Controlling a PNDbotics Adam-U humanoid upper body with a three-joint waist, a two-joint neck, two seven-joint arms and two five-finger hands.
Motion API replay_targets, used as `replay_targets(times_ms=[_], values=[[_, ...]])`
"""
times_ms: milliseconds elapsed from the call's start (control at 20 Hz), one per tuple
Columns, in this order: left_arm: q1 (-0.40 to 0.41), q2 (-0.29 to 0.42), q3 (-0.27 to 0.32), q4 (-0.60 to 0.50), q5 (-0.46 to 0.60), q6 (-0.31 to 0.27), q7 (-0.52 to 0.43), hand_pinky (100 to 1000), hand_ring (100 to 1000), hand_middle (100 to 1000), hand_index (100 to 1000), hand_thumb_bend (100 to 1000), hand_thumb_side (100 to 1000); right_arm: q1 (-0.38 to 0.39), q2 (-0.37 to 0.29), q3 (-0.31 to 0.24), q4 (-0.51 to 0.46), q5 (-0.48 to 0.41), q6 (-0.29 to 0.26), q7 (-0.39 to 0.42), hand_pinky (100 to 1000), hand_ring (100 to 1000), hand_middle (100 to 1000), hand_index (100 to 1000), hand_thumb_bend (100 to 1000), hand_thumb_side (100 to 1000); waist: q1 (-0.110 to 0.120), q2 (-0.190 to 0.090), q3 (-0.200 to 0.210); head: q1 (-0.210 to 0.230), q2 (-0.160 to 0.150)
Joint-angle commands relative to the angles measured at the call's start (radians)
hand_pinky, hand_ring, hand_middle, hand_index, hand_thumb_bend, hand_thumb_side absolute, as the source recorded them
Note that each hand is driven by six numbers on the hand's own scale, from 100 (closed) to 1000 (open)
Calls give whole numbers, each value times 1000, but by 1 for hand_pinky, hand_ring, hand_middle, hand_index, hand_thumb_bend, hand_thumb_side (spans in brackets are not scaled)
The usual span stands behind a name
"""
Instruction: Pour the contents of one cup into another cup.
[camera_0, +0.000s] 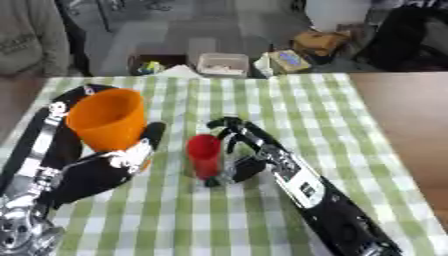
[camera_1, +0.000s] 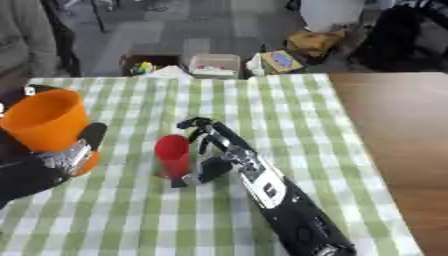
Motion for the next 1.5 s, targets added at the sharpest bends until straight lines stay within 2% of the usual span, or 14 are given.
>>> replay_targets(times_ms=[50, 500, 650, 1050, 1500], values=[[-20, 1, 4, -19, 5, -3, -4, 227, 342, 192, 555, 100, 100, -25, -6, -11, 9, 15, -6, -6, 476, 688, 811, 849, 857, 262, 4, -13, 5, 3, -12], [-34, -17, -7, -19, 12, -3, -12, 229, 343, 193, 555, 100, 100, -35, 7, -15, 39, 29, -13, 0, 464, 662, 780, 809, 849, 257, 8, -7, 25, -1, -15], [-37, -21, -11, -19, 14, -2, -14, 229, 344, 193, 556, 100, 100, -40, 18, -10, 46, 35, -21, 6, 457, 646, 743, 756, 841, 256, 8, -6, 27, -2, -14], [-42, -28, -16, -19, 18, 1, -16, 231, 344, 194, 556, 100, 100, -44, 41, -4, 57, 52, -34, 11, 452, 636, 720, 718, 830, 264, 5, -5, 32, -5, -11], [-44, -32, -22, -19, 21, 3, -17, 232, 345, 195, 556, 100, 100, -49, 57, 0, 58, 127, -35, -21, 449, 621, 678, 689, 811, 269, 4, -5, 37, -11, -10]])
